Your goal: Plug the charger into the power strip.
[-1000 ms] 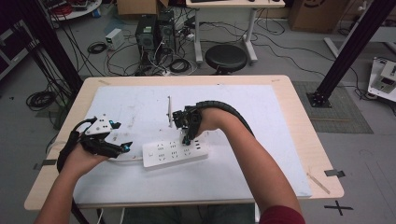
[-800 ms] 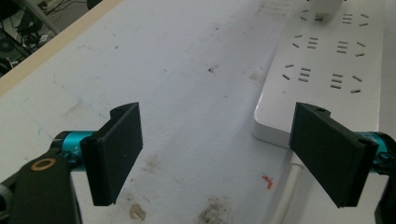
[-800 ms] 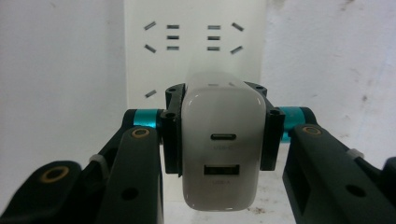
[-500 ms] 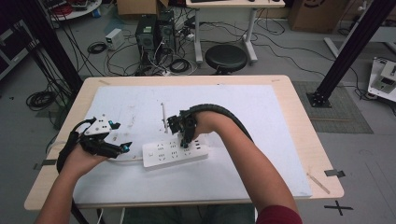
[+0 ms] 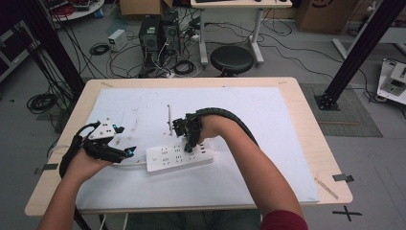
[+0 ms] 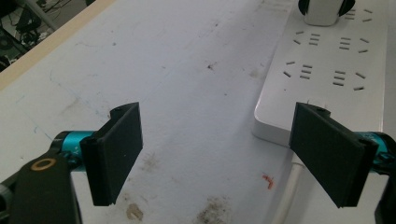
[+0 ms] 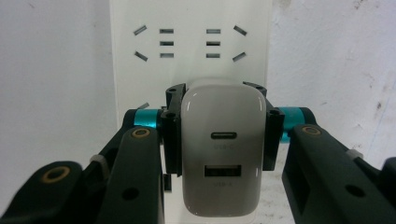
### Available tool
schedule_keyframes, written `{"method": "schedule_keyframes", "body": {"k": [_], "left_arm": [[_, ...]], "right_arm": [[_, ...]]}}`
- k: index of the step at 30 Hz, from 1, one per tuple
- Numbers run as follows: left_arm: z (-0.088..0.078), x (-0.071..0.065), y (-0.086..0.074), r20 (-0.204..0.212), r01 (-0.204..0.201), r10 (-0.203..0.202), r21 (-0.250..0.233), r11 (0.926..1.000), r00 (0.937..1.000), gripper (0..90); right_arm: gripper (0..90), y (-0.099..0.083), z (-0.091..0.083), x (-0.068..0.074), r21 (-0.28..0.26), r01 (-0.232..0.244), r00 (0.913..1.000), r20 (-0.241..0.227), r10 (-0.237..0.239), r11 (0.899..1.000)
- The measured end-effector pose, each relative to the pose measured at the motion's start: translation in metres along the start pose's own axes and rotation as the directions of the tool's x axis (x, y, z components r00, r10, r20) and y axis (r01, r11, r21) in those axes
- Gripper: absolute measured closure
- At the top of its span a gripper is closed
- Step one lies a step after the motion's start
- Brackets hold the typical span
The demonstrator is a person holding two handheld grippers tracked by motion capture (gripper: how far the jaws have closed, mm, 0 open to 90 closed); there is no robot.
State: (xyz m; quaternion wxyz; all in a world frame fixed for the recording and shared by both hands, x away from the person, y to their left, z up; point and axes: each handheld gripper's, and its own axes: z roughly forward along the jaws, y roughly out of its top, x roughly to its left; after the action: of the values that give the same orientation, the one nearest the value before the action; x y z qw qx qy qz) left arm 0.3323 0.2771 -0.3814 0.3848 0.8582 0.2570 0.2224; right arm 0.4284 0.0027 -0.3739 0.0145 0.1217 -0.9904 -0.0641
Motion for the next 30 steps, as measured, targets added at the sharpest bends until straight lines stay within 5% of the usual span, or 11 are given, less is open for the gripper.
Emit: {"method": "schedule_keyframes", "body": {"k": [11,12,13,14,20,24,28,29,30], "left_arm": [[0.002,-0.004,0.01,0.002,-0.008,0.008,-0.004,1.0,1.0,17.4],[0.002,-0.004,0.011,0.004,-0.006,0.006,-0.005,1.0,1.0,17.4],[0.002,-0.005,0.012,0.006,-0.008,0.008,-0.007,0.9999,0.9999,17.4],[0.002,-0.005,0.013,0.008,-0.012,0.012,-0.005,0.9999,0.9999,17.4],[0.0,-0.005,0.02,0.01,-0.021,0.021,-0.022,0.9995,0.9997,17.4],[0.0,-0.006,0.026,0.019,-0.031,0.031,-0.04,0.9987,0.9993,17.4],[0.001,-0.007,0.029,0.031,-0.039,0.04,-0.056,0.9977,0.9987,17.4],[0.001,-0.007,0.029,0.031,-0.039,0.04,-0.056,0.9977,0.9987,17.4],[0.002,-0.007,0.029,0.035,-0.036,0.038,-0.065,0.9972,0.9987,17.4]], "right_arm": [[62.5,0.003,0.001,0.003,0.024,-0.006,0.9998,0.019,0.005,1.0],[51.6,0.002,0.0,0.002,0.032,-0.032,0.9994,0.011,0.032,0.999],[34.8,0.001,0.0,0.001,0.024,-0.06,0.9973,0.044,0.059,0.998],[31.5,-0.001,-0.003,0.0,0.006,-0.102,0.9933,0.054,0.102,0.995],[27.6,-0.024,-0.03,0.013,-0.156,-0.164,0.9775,0.107,0.182,0.974],[25.0,-0.043,-0.038,0.026,-0.3,-0.215,0.9596,0.111,0.258,0.929],[21.8,-0.063,-0.044,0.04,-0.425,-0.263,0.9303,0.127,0.344,0.866],[21.8,-0.063,-0.044,0.04,-0.425,-0.263,0.9303,0.127,0.344,0.866],[21.5,-0.078,-0.048,0.047,-0.481,-0.28,0.9112,0.139,0.388,0.831]]}}
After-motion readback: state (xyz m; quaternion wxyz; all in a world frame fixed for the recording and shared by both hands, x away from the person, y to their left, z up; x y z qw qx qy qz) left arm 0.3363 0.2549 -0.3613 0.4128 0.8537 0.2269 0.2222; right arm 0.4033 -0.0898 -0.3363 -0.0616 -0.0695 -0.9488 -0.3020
